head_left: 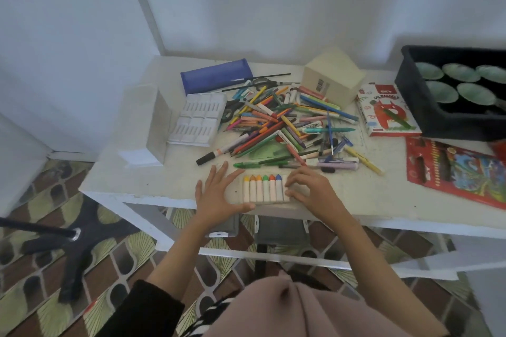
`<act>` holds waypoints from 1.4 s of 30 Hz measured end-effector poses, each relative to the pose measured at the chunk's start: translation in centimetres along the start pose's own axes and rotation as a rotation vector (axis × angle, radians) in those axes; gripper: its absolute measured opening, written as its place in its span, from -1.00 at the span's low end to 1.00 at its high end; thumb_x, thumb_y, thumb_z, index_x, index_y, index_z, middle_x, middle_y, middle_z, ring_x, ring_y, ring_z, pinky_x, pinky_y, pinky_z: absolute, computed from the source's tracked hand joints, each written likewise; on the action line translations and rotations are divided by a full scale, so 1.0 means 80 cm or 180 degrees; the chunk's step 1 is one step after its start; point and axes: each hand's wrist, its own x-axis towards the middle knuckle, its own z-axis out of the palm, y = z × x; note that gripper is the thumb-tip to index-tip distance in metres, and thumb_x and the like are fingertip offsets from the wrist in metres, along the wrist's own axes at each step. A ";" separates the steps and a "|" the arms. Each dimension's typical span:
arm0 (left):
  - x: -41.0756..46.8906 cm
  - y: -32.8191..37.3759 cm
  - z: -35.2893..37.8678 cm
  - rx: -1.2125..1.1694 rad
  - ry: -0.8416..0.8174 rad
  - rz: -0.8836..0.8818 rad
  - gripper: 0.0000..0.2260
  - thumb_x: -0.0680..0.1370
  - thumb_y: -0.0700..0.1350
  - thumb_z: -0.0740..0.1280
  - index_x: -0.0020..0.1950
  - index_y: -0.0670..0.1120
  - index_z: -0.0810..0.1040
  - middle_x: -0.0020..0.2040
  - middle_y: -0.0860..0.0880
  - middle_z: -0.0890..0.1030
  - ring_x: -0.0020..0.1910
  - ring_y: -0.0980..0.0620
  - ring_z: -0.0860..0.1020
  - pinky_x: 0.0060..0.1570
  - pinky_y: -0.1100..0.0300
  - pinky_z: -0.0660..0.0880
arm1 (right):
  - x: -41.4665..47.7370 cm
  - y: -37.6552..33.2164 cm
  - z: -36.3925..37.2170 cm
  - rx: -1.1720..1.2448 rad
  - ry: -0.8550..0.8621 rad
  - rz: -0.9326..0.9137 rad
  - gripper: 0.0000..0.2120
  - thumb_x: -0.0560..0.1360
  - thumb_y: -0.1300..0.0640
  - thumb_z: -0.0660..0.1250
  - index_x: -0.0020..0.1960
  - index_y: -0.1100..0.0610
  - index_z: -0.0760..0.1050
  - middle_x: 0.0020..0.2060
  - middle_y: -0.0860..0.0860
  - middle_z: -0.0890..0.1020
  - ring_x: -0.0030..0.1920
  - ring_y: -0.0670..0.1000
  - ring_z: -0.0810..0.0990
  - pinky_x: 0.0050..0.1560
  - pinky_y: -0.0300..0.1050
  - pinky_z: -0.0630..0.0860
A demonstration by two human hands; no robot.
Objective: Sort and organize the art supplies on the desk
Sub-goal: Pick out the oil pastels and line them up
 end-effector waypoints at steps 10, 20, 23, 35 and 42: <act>0.004 0.001 0.016 0.0390 0.0880 0.0686 -0.17 0.33 0.54 0.04 0.48 0.13 0.26 0.57 0.07 -0.06 0.53 0.05 -0.25 0.40 -0.25 -0.22 | 0.030 0.021 -0.033 0.0273 0.0485 0.0011 -0.93 0.45 0.32 0.38 -0.08 0.23 0.61 -0.15 0.00 0.57 -0.13 -0.12 0.54 -0.06 -0.42 0.47; 0.003 0.016 0.018 0.0230 0.0634 0.0131 -0.30 0.24 0.58 0.11 0.35 0.55 0.04 0.53 0.20 -0.29 0.48 0.09 -0.40 0.38 -0.14 -0.39 | 0.153 0.054 -0.077 0.0165 -0.0187 0.0159 -0.87 0.48 0.27 0.35 0.02 0.22 0.60 -0.09 0.00 0.59 -0.12 -0.07 0.53 -0.05 -0.25 0.46; 0.003 0.020 0.018 0.0006 0.0452 -0.0103 -0.30 0.20 0.56 0.14 0.32 0.59 0.02 0.50 0.25 -0.32 0.45 0.18 -0.43 0.36 -0.08 -0.43 | 0.201 0.055 -0.073 0.0196 -0.0503 0.0091 -0.80 0.51 0.25 0.29 0.12 0.21 0.54 -0.08 0.04 0.60 -0.09 0.00 0.56 0.01 -0.15 0.50; 0.003 0.034 0.008 -0.0861 0.0194 -0.0658 -0.24 0.16 0.26 0.46 0.32 0.47 0.25 0.45 0.42 -0.11 0.45 0.36 -0.27 0.40 0.05 -0.43 | 0.277 0.056 -0.016 0.0110 -0.0658 0.0019 -0.74 0.45 0.26 0.37 0.14 0.21 0.51 -0.16 0.11 0.62 -0.08 0.09 0.59 0.02 -0.03 0.50; 0.004 0.039 0.004 -0.0897 0.0128 -0.0773 -0.24 0.23 0.05 0.50 0.29 0.53 0.25 0.52 0.29 -0.06 0.47 0.31 -0.24 0.38 0.05 -0.44 | 0.233 0.040 -0.068 0.1113 -0.0964 -0.0217 -0.84 0.47 0.15 0.41 0.04 0.12 0.61 -0.15 -0.03 0.66 -0.22 -0.16 0.56 -0.20 -0.36 0.45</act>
